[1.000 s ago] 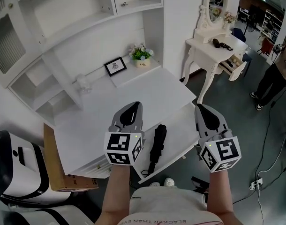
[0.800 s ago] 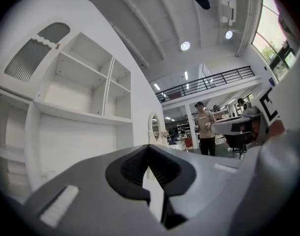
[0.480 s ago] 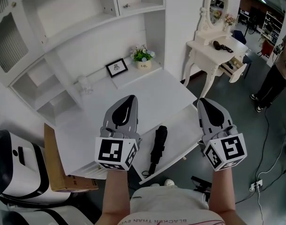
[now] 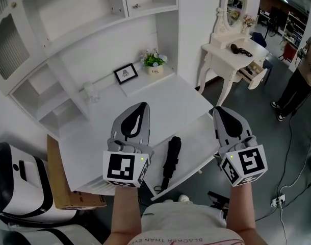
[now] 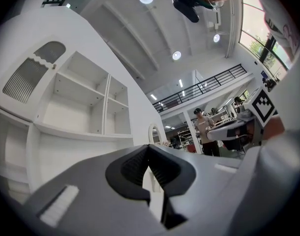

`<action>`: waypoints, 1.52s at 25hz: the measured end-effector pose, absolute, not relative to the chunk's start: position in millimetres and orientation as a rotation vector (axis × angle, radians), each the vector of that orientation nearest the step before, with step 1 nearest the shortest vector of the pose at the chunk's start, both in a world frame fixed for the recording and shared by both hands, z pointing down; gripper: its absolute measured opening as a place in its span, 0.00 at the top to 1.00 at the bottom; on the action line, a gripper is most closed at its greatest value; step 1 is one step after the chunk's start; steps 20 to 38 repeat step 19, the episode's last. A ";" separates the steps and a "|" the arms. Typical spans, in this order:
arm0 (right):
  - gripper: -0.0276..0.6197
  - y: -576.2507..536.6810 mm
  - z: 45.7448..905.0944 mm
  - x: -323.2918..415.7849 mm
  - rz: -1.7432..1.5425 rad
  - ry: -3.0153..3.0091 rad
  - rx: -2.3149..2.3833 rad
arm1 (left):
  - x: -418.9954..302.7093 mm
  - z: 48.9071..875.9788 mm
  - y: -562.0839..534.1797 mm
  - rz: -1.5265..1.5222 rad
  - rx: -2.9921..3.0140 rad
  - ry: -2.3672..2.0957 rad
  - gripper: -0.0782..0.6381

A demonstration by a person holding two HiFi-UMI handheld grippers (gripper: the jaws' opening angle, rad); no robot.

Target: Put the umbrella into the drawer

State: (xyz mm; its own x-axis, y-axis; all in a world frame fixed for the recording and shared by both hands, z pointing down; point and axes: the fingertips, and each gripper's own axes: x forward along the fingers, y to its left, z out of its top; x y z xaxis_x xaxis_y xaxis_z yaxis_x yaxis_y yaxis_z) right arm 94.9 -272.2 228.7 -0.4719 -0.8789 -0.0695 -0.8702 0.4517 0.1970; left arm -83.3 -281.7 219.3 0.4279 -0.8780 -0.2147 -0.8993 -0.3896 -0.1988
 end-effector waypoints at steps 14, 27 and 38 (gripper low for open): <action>0.95 -275.2 228.8 94.0 -0.331 -2.610 1.618 | -88.2 217.0 -284.4 0.108 -2.393 1.541 0.88; 0.95 -274.5 228.4 91.7 -0.328 -2.611 1.609 | -88.7 217.3 -284.1 0.102 -2.393 1.540 0.88; 0.95 -274.5 228.4 91.7 -0.328 -2.611 1.609 | -88.7 217.3 -284.1 0.102 -2.393 1.540 0.88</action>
